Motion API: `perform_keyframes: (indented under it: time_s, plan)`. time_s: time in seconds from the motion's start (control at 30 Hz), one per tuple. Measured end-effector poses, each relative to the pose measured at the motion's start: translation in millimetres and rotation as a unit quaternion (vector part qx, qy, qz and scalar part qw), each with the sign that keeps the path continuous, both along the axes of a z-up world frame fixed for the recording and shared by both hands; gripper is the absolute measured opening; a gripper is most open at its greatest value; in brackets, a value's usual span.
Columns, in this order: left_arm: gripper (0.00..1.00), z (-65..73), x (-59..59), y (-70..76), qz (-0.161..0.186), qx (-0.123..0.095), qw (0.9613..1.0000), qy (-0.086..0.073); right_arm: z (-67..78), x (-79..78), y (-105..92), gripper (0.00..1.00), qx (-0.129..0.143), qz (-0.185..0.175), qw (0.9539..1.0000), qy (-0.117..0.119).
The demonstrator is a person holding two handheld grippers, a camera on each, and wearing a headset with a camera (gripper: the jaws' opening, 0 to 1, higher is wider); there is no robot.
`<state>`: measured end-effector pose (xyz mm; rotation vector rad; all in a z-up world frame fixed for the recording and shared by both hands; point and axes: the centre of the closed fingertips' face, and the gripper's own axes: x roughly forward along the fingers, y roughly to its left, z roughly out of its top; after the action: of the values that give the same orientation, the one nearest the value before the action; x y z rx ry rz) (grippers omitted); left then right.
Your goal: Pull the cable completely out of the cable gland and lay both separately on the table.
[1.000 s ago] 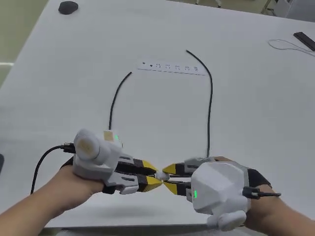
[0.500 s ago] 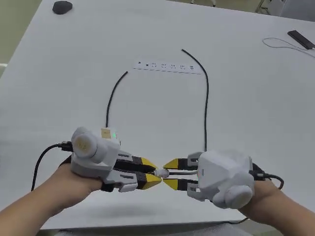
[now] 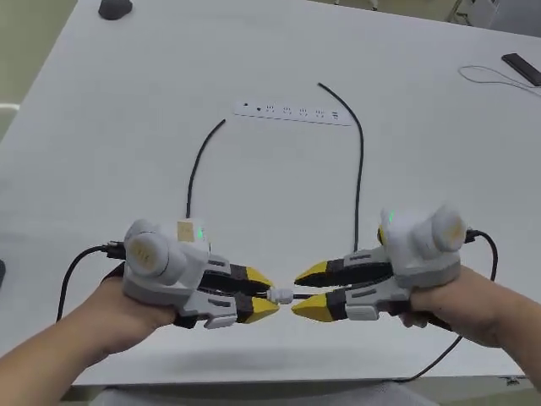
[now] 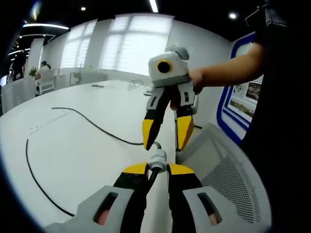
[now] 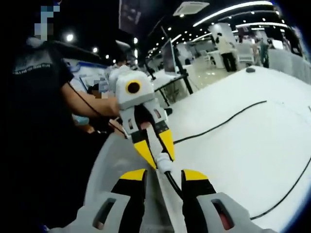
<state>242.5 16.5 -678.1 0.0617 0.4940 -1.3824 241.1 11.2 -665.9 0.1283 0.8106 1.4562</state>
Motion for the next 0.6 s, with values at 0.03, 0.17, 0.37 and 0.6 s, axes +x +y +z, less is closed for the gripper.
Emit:
perform_keyframes:
  time_s: [0.03, 0.17, 0.37, 0.6]
  plan:
    - [0.15, 0.7, -0.6, -0.2, -0.001, 0.0, 1.0, -0.003, -3.8, 1.9, -2.6, 0.22, -0.002, 0.002, 1.0, 0.008]
    - [0.15, 0.6, -2.5, -0.7, -0.003, 0.005, 1.0, -0.008, -5.3, 6.4, -0.8, 0.22, 0.017, -0.002, 0.9994, 0.029]
    - [0.15, 1.2, -4.3, -2.6, -0.008, 0.007, 0.9999, -0.012, -9.7, -0.6, 4.5, 0.19, 0.013, 0.017, 0.9994, 0.028]
    - [0.15, 1.2, -2.2, -3.8, -0.005, 0.007, 0.9999, -0.007, -6.6, -1.2, 6.4, 0.12, 0.031, 0.013, 0.9986, 0.04]
